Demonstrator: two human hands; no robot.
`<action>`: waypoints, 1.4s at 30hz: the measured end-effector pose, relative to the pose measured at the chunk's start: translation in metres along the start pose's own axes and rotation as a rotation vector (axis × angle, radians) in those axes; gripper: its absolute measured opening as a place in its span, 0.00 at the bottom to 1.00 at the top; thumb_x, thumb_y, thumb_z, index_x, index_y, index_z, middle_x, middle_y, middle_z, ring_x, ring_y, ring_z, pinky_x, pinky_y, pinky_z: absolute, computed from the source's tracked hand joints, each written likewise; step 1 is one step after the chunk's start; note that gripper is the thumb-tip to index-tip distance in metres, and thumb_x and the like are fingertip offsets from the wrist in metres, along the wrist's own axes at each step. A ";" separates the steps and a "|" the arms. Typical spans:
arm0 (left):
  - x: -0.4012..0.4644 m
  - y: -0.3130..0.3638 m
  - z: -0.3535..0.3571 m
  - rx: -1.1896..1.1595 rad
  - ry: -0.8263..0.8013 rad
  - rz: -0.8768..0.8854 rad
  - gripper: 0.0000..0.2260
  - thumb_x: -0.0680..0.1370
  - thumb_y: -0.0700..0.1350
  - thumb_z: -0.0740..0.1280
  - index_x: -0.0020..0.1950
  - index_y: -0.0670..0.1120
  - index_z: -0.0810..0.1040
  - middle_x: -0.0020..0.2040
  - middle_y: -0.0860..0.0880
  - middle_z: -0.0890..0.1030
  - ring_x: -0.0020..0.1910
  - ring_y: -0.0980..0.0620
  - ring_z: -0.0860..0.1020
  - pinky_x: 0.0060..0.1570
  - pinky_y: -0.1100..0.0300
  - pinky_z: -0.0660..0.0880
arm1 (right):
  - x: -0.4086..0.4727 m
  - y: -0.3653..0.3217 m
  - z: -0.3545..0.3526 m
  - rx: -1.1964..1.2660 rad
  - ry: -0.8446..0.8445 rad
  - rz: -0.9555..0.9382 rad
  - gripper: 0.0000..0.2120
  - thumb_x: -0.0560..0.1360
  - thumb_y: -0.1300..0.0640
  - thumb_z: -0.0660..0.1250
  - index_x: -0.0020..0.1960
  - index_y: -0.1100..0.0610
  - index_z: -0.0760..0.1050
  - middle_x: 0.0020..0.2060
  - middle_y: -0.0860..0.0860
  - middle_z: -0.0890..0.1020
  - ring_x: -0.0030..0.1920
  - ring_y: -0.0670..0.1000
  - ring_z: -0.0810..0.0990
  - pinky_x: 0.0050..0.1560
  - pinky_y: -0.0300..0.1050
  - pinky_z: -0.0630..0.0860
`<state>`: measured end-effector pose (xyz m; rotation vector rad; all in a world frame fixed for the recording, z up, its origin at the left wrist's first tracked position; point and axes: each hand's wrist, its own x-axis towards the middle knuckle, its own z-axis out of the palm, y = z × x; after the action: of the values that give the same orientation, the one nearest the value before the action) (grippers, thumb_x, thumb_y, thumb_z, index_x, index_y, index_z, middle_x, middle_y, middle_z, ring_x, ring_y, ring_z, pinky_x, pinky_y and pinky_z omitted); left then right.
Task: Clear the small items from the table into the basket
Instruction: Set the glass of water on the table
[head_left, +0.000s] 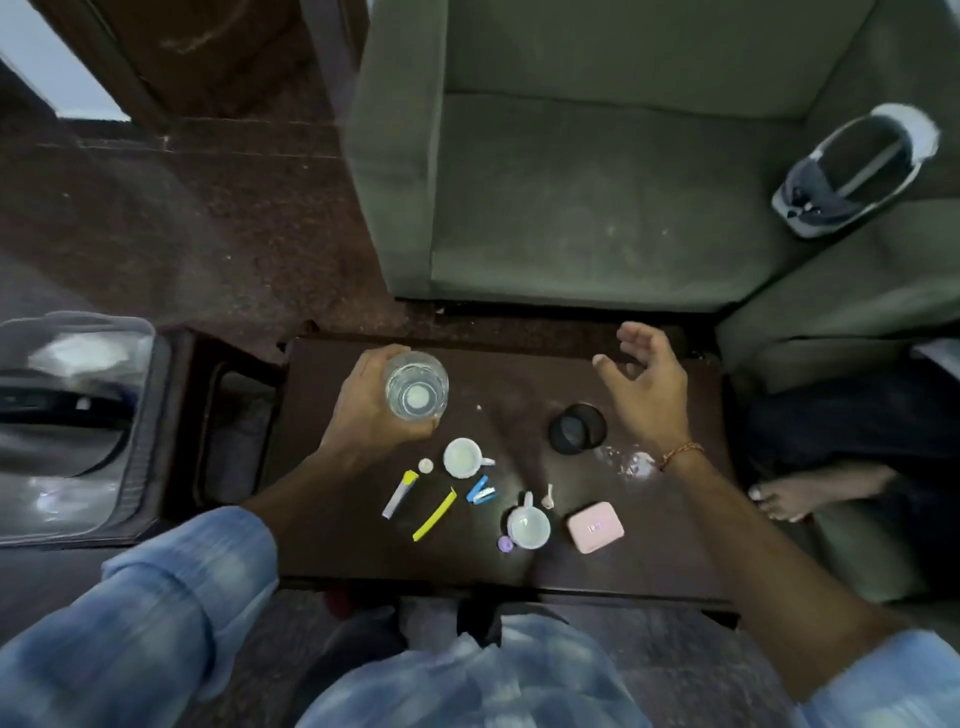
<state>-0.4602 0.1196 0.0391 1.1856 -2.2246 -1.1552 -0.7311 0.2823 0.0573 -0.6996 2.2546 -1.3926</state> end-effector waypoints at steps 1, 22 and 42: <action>0.003 0.005 0.012 0.014 -0.020 0.008 0.34 0.56 0.52 0.79 0.58 0.65 0.70 0.54 0.69 0.72 0.54 0.67 0.71 0.51 0.73 0.66 | 0.004 0.007 -0.009 -0.002 0.006 0.013 0.20 0.71 0.57 0.74 0.59 0.47 0.73 0.57 0.46 0.80 0.57 0.44 0.79 0.60 0.47 0.77; 0.057 -0.076 0.212 0.116 -0.428 0.011 0.38 0.57 0.43 0.80 0.65 0.45 0.71 0.62 0.47 0.74 0.59 0.46 0.73 0.59 0.50 0.72 | -0.002 0.125 -0.064 0.049 0.118 0.209 0.18 0.72 0.60 0.73 0.59 0.49 0.73 0.57 0.50 0.80 0.58 0.46 0.79 0.58 0.43 0.77; 0.052 -0.105 0.233 0.074 -0.403 -0.026 0.38 0.59 0.42 0.80 0.67 0.45 0.70 0.62 0.46 0.72 0.59 0.46 0.72 0.58 0.51 0.72 | -0.009 0.139 -0.055 0.087 0.130 0.265 0.20 0.72 0.65 0.73 0.59 0.50 0.73 0.58 0.52 0.80 0.60 0.48 0.79 0.59 0.40 0.77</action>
<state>-0.5844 0.1588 -0.1869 1.0885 -2.5697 -1.4389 -0.7842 0.3790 -0.0439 -0.2765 2.2689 -1.4284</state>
